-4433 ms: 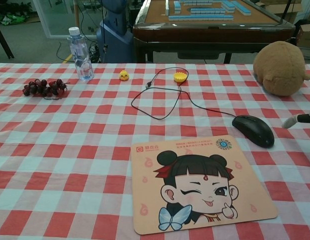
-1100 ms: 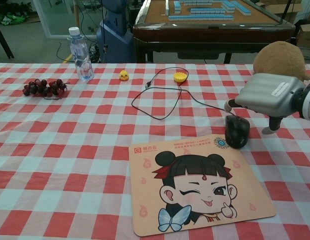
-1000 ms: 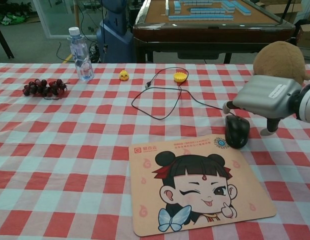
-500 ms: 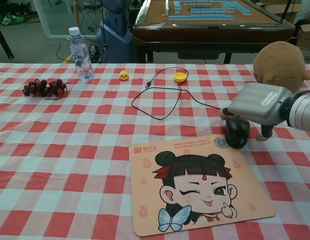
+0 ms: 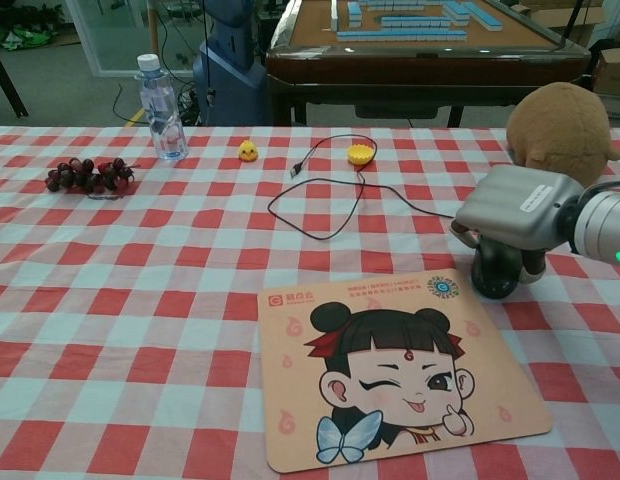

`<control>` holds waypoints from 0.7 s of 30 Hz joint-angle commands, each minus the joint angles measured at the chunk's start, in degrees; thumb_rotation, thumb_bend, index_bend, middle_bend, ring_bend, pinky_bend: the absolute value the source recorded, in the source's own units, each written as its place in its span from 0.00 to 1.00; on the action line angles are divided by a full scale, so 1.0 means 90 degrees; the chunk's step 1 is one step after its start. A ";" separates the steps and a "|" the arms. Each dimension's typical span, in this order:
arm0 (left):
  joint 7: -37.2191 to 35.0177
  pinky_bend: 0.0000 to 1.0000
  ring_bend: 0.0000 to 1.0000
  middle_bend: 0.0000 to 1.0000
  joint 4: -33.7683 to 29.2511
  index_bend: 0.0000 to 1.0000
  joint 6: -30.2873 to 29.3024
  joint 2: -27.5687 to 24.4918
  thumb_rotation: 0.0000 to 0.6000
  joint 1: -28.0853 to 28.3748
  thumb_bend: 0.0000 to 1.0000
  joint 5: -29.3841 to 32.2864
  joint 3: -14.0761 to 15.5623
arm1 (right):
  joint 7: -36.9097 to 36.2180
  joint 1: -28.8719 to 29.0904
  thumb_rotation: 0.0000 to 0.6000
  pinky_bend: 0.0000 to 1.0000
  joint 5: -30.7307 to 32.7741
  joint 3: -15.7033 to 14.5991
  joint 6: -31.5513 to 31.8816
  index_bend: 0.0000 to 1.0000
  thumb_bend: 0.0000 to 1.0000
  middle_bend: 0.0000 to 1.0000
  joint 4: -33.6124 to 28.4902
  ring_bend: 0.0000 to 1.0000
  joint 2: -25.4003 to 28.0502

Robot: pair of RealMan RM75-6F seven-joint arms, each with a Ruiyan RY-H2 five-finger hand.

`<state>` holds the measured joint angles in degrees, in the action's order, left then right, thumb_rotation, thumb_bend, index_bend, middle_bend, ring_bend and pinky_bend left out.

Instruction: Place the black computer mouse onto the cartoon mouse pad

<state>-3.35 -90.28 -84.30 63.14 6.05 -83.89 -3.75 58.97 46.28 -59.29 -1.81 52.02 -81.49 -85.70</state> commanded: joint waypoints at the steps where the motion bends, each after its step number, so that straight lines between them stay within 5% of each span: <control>1: 0.0003 0.63 0.49 0.53 -0.0002 0.52 0.0000 0.0001 1.00 0.0000 0.10 -0.0001 0.0000 | -0.0010 0.0000 1.00 1.00 -0.0004 -0.0005 0.0027 0.42 0.00 1.00 -0.0006 0.94 0.0009; 21: 0.0024 0.63 0.49 0.53 0.0028 0.52 0.0041 0.0018 1.00 0.0011 0.10 0.0064 -0.0021 | 0.0231 0.0034 1.00 1.00 -0.0383 -0.0002 0.0564 0.45 0.01 1.00 -0.1048 0.94 0.0521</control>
<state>-3.12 -90.04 -83.95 63.31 6.15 -83.34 -3.92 59.94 46.44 -62.02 -1.54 56.36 -89.74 -81.56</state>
